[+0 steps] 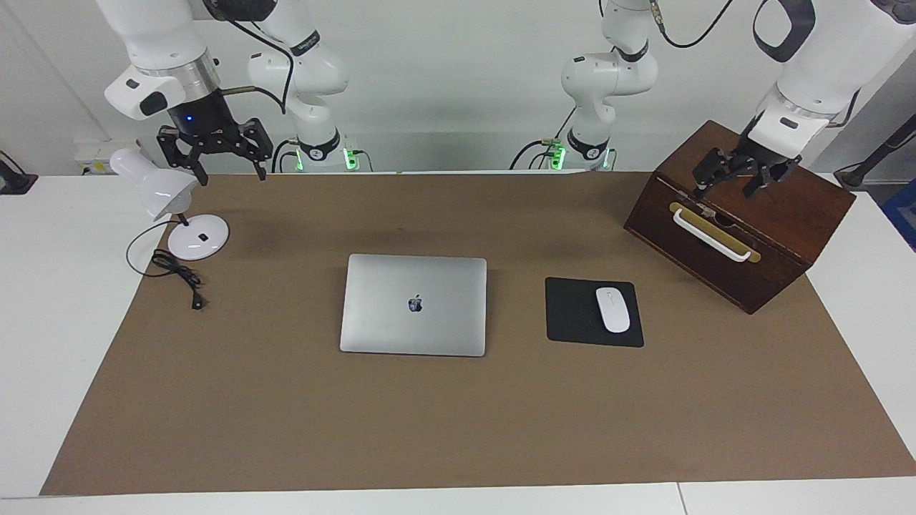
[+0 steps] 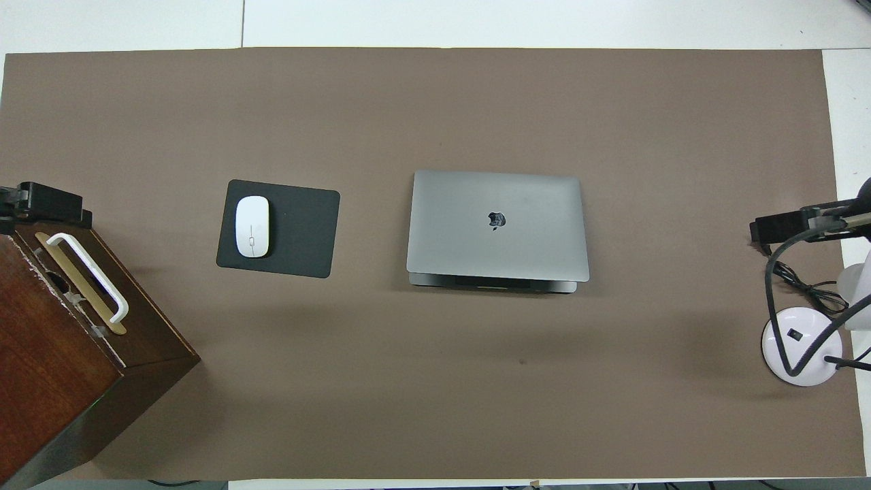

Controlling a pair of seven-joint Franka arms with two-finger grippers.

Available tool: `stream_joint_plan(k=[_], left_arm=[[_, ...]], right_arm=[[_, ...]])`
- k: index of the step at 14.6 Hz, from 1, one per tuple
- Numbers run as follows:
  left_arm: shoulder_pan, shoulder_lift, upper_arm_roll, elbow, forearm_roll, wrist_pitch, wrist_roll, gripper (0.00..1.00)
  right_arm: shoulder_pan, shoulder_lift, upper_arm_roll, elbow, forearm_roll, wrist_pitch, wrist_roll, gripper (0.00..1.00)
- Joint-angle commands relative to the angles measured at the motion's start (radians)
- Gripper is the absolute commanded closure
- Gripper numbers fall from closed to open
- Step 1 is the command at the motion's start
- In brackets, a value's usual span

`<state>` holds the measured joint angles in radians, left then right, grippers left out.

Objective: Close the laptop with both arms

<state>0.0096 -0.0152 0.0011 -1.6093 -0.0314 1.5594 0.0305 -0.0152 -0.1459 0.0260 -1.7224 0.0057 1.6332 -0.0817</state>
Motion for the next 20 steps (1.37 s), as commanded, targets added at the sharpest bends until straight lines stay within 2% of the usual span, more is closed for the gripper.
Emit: stream_joint_plan(k=[1, 12, 16, 20], left_arm=[[0.018, -0.028, -0.003, -0.034, 0.021, 0.03, -0.009, 0.0], [0.018, -0.026, -0.003, -0.032, 0.019, 0.03, -0.015, 0.0], [0.018, -0.026, -0.003, -0.034, 0.019, 0.04, -0.015, 0.0], [0.007, -0.028, -0.003, -0.032, 0.019, 0.037, -0.017, 0.0]], right_arm=[[-0.005, -0.001, -0.02, -0.005, -0.015, 0.017, -0.047, 0.0], [-0.025, -0.011, -0.02, -0.019, -0.015, 0.008, -0.047, 0.0], [-0.023, -0.033, -0.02, -0.063, -0.013, 0.011, -0.049, 0.0], [-0.022, -0.04, -0.02, -0.065, -0.013, 0.005, -0.049, 0.0]])
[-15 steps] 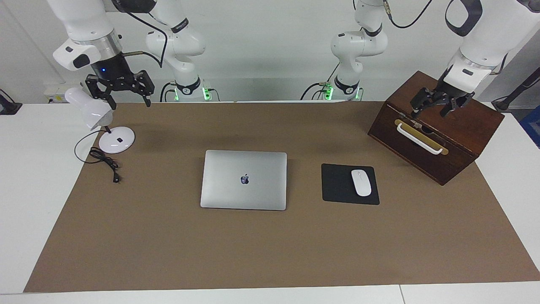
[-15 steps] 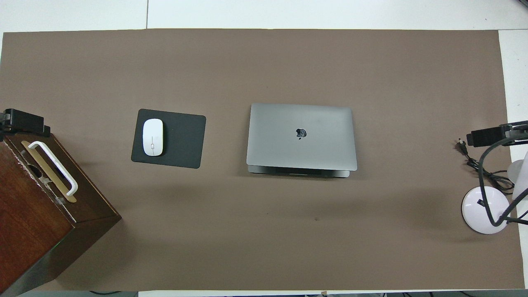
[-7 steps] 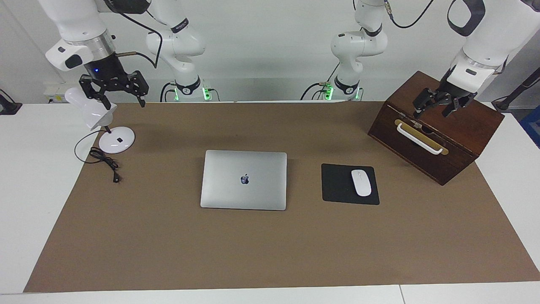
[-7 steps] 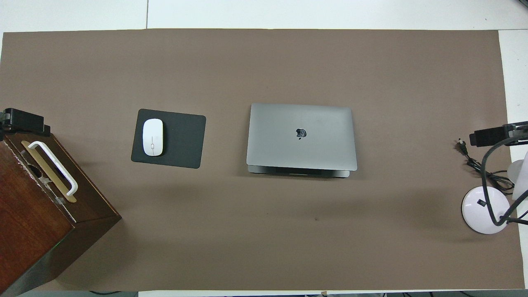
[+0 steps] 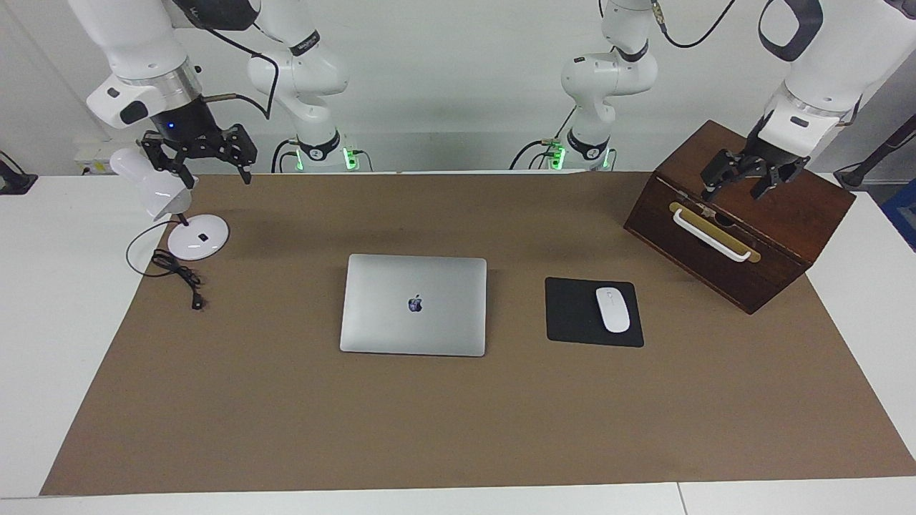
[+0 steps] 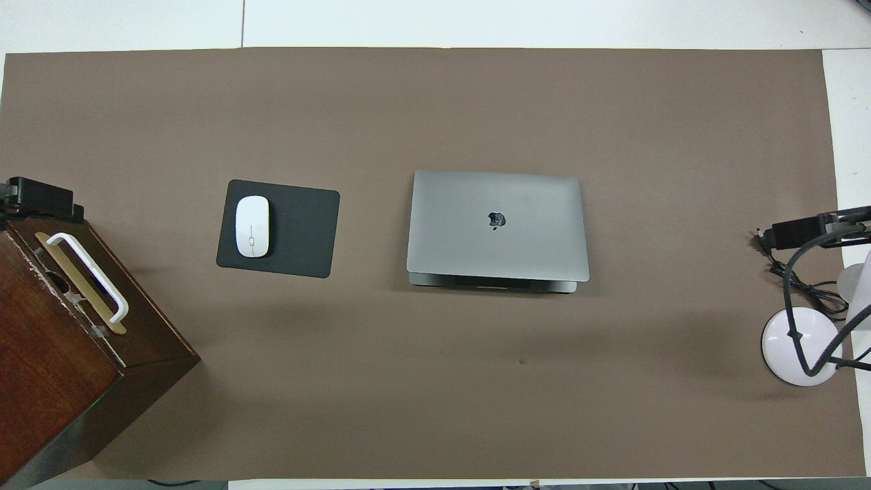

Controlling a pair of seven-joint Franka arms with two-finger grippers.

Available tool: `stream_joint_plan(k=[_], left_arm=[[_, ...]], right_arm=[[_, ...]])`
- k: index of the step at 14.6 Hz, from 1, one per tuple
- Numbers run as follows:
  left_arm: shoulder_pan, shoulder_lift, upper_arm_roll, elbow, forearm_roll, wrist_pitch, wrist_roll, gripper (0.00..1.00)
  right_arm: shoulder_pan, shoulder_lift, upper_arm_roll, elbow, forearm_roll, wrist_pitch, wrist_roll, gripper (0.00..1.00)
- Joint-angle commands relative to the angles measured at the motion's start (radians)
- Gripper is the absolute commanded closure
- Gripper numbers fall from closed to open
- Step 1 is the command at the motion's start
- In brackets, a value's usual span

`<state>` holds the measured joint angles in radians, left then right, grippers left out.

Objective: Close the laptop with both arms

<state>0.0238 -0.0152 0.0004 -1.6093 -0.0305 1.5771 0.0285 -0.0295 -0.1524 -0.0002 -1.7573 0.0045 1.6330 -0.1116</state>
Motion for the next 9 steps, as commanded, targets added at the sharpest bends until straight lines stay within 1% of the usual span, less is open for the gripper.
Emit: stream_joint_plan(k=[1, 9], left_arm=[[-0.007, -0.028, -0.002, -0.031, 0.018, 0.018, -0.015, 0.0], [-0.008, -0.029, -0.002, -0.032, 0.018, 0.011, -0.016, 0.0]], right_arm=[[-0.007, -0.033, 0.006, -0.031, -0.012, 0.007, -0.02, 0.0], [-0.029, -0.035, 0.003, -0.031, -0.012, 0.007, -0.028, 0.0]])
